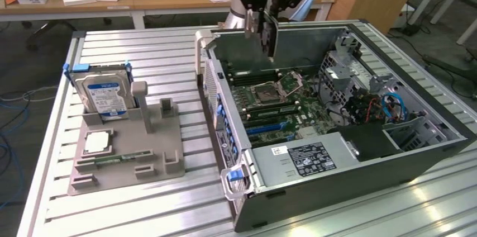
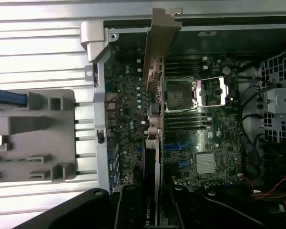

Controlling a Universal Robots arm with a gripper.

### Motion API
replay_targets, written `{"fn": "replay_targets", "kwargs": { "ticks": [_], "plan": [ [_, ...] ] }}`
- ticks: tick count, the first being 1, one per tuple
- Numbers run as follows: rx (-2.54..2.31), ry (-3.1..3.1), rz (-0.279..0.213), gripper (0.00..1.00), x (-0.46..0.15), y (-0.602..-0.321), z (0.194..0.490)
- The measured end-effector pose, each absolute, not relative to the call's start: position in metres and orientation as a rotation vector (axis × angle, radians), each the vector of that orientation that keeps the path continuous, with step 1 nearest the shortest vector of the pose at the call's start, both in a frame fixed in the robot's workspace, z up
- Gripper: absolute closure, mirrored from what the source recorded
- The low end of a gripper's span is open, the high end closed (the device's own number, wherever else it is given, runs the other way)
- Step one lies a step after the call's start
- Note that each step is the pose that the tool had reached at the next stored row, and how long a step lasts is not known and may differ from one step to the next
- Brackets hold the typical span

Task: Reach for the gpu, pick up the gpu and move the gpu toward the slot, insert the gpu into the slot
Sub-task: 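Pick up the gpu and move the gpu toward the slot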

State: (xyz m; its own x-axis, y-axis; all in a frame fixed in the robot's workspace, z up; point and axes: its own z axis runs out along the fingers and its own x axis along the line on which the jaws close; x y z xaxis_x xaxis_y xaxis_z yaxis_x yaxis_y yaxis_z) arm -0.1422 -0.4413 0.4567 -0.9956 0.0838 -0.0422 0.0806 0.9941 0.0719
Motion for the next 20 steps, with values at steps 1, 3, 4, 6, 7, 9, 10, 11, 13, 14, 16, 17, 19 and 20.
{"fn": "replay_targets", "kwargs": {
  "ticks": [1, 3, 4, 6, 7, 9, 10, 11, 13, 14, 16, 17, 19, 20],
  "plan": [
    [0.128, 3.092, 0.109, 0.73, -0.138, -0.441, 0.457],
    [0.127, 3.092, 0.109, 0.73, -0.131, -0.441, 0.457],
    [0.127, 3.092, 0.109, 0.73, -0.127, -0.441, 0.457],
    [0.128, 3.092, 0.109, 0.73, -0.119, -0.441, 0.457],
    [0.128, 3.093, 0.109, 0.73, -0.116, -0.441, 0.457],
    [0.128, 3.093, 0.109, 0.73, -0.108, -0.441, 0.457],
    [0.128, 3.093, 0.109, 0.73, -0.105, -0.441, 0.457],
    [0.128, 3.093, 0.109, 0.73, -0.101, -0.441, 0.457],
    [0.128, 3.093, 0.109, 0.73, -0.094, -0.441, 0.457],
    [0.128, 3.094, 0.109, 0.73, -0.09, -0.441, 0.457],
    [0.128, 3.094, 0.109, 0.73, -0.083, -0.441, 0.457],
    [0.128, 3.094, 0.109, 0.73, -0.079, -0.441, 0.457],
    [0.128, 3.094, 0.109, 0.73, -0.072, -0.441, 0.457],
    [0.128, 3.095, 0.109, 0.73, -0.069, -0.441, 0.457]
  ]
}}
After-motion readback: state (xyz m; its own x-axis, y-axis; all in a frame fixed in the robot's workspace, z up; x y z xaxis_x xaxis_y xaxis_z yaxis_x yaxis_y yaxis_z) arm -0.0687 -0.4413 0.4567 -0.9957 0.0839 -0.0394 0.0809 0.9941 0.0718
